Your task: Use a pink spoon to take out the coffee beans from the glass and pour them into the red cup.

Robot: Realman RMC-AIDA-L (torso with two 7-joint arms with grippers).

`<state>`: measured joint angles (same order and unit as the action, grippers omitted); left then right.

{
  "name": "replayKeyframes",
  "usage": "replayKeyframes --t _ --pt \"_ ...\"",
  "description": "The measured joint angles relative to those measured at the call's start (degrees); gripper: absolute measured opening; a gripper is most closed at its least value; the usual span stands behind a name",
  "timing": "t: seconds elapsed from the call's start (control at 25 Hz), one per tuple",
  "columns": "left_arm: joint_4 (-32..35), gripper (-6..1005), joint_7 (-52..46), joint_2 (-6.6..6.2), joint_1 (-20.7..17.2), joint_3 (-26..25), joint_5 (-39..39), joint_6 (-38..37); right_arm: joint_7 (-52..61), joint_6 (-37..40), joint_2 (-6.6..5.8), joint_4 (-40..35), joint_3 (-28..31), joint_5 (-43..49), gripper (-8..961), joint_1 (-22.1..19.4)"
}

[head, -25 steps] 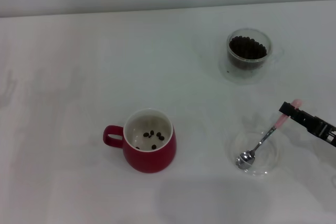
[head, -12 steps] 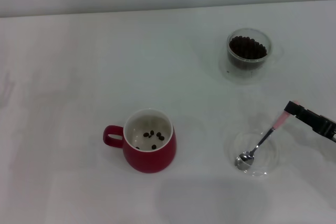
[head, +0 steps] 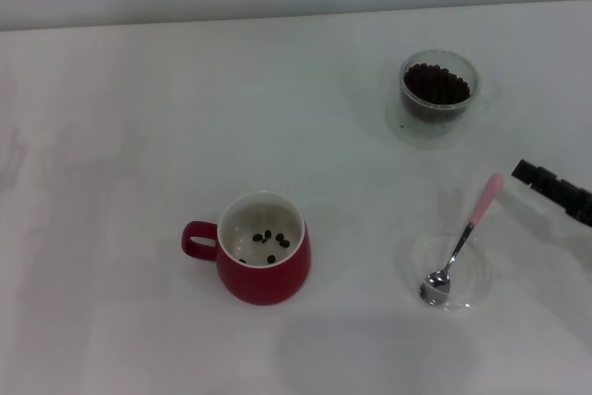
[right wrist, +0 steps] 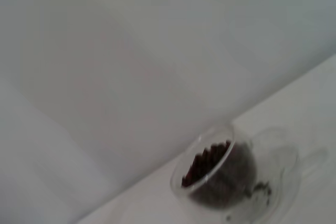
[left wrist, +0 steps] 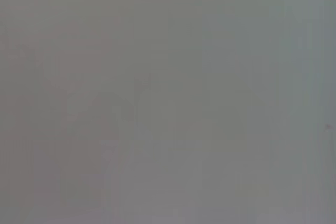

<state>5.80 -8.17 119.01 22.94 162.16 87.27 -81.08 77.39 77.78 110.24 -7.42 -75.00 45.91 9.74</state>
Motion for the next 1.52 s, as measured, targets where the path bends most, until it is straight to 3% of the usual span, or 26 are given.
replayKeyframes --t 0.12,0.2,0.24,0.28,0.44,0.48,0.68,0.88,1.52 --pt "0.00 893 0.00 0.00 0.00 0.00 0.00 -0.02 -1.49 0.07 -0.02 -0.06 2.75 0.00 646 0.03" --pt "0.00 893 0.00 0.00 0.01 0.00 0.00 -0.04 -4.48 0.34 0.35 -0.22 5.74 -0.01 687 0.03" --pt "0.00 892 0.00 0.00 0.03 0.00 0.00 -0.05 -9.28 0.48 1.42 -0.85 10.01 -0.02 707 0.01" --pt "0.00 892 0.00 -0.01 0.06 0.00 0.00 -0.05 -9.28 0.48 1.42 -0.85 10.01 -0.02 727 0.01" --pt "0.00 892 0.04 0.04 0.28 0.00 -0.01 0.17 -27.23 0.21 4.96 -0.90 22.16 -1.06 768 1.57" --pt "0.00 892 0.10 0.06 0.28 0.00 0.00 0.18 -32.85 0.74 5.29 1.05 24.80 -2.30 768 2.99" --pt "-0.08 892 0.09 0.08 0.31 0.00 0.01 0.22 -51.16 0.14 5.39 8.14 28.90 -9.75 768 9.44" --pt "-0.12 892 0.07 0.16 0.07 0.00 0.00 0.25 -58.54 -0.75 5.43 8.64 29.65 -12.95 768 10.50" --pt "-0.02 892 0.13 0.18 2.07 0.00 0.09 3.95 -65.10 -13.10 5.46 8.06 29.60 -15.09 768 15.60"
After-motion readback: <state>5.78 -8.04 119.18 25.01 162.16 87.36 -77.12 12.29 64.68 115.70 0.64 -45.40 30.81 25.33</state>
